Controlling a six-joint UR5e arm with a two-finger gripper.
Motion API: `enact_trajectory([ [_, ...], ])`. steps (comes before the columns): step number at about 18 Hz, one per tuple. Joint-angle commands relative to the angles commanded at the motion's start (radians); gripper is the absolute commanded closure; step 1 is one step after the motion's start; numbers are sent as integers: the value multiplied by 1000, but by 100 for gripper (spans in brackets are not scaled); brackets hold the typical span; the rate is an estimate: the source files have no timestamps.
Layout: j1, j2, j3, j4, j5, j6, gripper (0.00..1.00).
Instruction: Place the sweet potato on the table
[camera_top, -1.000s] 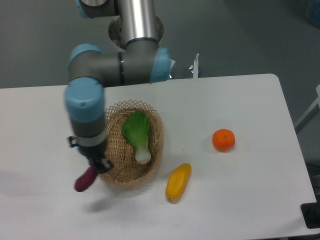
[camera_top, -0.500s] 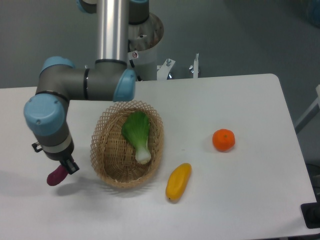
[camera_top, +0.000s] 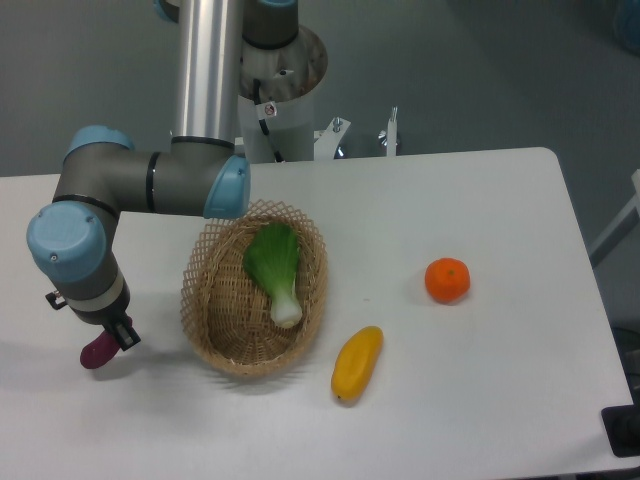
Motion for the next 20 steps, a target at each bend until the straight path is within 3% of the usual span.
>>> enact_trajectory([
  [3, 21, 37, 0, -6, 76, 2, 0],
  [10, 273, 126, 3, -15, 103, 31, 0],
  [20, 642, 135, 6, -18, 103, 366, 0],
])
